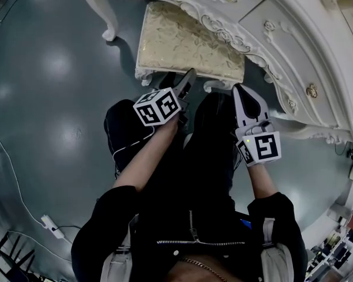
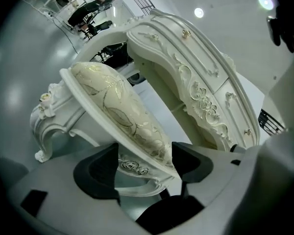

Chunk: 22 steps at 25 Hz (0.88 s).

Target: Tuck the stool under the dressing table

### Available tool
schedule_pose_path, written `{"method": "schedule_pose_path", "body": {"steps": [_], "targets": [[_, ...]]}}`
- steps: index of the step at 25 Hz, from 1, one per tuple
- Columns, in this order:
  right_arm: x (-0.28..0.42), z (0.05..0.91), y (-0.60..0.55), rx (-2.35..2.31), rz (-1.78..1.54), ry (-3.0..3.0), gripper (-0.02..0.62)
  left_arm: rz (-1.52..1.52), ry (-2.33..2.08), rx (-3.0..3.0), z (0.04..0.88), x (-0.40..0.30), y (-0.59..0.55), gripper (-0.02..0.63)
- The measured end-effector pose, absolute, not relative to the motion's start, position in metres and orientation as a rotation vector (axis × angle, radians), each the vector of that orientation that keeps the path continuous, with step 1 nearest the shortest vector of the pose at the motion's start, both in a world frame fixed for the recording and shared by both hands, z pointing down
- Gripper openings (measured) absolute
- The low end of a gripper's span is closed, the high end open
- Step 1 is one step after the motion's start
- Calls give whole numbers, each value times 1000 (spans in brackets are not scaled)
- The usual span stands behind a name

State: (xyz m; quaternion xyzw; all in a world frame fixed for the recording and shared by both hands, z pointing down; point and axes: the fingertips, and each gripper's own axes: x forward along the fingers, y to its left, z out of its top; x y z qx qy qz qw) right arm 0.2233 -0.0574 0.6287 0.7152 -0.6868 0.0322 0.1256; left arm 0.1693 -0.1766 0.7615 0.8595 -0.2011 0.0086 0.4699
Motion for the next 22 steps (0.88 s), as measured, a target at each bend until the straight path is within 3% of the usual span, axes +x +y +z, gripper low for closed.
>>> {"method": "schedule_pose_path", "body": {"steps": [5,22], "targets": [[224,639,-58,2068,110,-2013,6,72,-551,2146,769,168,-180,298],[233,648,-59,2074,144,-2027,6,66,-508,2206,767,200,-234,282]]}}
